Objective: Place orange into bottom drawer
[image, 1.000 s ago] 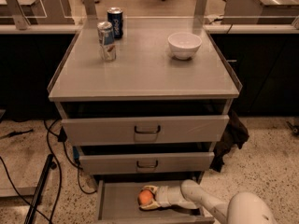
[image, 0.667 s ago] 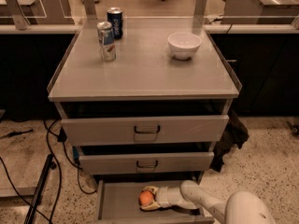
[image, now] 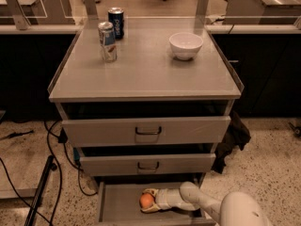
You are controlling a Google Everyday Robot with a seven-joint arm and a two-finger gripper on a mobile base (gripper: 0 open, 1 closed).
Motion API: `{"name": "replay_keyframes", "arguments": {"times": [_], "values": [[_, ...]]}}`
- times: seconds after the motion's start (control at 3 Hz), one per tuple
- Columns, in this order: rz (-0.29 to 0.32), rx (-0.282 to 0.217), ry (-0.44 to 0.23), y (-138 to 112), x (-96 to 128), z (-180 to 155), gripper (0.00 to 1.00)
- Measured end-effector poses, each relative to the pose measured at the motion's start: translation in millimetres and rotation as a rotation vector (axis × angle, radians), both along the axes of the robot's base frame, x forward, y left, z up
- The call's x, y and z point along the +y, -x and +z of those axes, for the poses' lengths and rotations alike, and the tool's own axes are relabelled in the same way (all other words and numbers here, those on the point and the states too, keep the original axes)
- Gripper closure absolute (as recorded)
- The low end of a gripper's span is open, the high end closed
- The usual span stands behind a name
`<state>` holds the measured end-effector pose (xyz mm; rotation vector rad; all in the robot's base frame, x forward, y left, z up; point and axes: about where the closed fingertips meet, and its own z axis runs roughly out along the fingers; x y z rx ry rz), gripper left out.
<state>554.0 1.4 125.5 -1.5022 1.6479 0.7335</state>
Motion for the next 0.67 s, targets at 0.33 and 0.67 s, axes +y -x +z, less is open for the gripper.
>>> {"name": "replay_keyframes", "arguments": {"times": [0.33,0.67], "values": [[0.0,0.0,0.0,0.0,0.0,0.0,0.81],[0.0,0.0,0.0,0.0,0.0,0.0,0.58]]}}
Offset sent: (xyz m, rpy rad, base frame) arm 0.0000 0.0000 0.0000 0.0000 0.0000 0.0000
